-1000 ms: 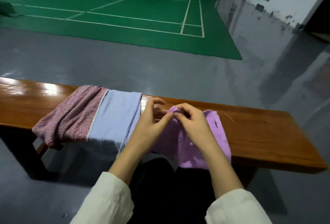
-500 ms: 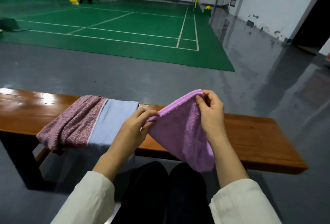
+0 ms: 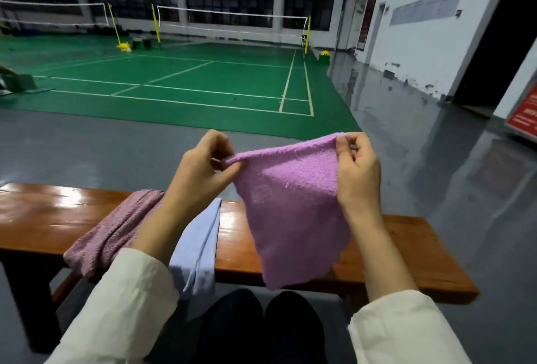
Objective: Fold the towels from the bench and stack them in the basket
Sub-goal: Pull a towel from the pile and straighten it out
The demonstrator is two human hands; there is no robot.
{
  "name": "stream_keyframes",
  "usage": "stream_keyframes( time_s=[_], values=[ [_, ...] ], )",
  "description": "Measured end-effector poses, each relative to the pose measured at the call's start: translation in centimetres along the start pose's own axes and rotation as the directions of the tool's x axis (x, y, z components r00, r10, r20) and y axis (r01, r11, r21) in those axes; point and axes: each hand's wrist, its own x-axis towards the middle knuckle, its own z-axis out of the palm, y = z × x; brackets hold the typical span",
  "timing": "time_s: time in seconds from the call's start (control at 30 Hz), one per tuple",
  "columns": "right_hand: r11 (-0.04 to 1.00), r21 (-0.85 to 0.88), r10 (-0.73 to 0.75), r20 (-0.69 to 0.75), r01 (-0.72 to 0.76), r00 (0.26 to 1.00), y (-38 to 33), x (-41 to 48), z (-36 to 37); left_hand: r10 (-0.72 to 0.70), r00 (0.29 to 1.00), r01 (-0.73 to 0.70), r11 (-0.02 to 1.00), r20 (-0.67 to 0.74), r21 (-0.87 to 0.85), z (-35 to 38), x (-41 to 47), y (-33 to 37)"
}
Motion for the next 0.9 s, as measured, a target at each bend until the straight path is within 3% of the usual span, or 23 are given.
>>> stream_keyframes(
  time_s=[0.1, 0.2, 0.27, 0.37, 0.5, 0.7, 0.9],
  values=[
    [0.994, -0.076, -0.082, -0.009, 0.081, 0.997, -2.0, 0.8, -0.6, 0.035, 0.999, -0.035, 0.994, -0.005, 0.108, -1.0, 1.8, 1.5],
    [0.977, -0.181, -0.122, -0.032, 0.115, 0.992, -2.9, 1.5, -0.2, -0.09, 0.995, 0.089, 0.996, -0.053, -0.021, -0.3, 3.0, 1.3],
    [0.991, -0.135, -0.012, 0.016, 0.014, 1.0, -2.3, 2.1, 0.7, -0.203, 0.978, 0.192, 0.969, -0.055, -0.157, 1.1, 3.3, 0.6],
    [0.968, -0.002, 0.25, 0.12, -0.252, 0.961, -0.6, 3.1, 2.8, -0.277, 0.95, 0.232, 0.936, -0.147, -0.265, 3.4, 3.4, -1.3],
    [0.971, 0.066, 0.228, 0.052, -0.231, 0.972, -0.4, 5.2, 4.3, -0.267, 0.919, 0.163, 0.926, -0.288, -0.34, 3.5, 6.0, -1.1],
    [0.984, 0.1, 0.147, -0.021, -0.145, 0.989, 0.5, 4.6, 4.4, -0.075, 0.943, 0.037, 0.992, -0.325, -0.121, 3.0, 5.5, -0.6],
    [0.925, 0.102, 0.363, 0.037, -0.365, 0.931, 10.0, -5.0, 5.8, -0.222, 0.969, 0.219, 0.975, -0.107, -0.037, 6.4, -4.2, -6.8]
  ],
)
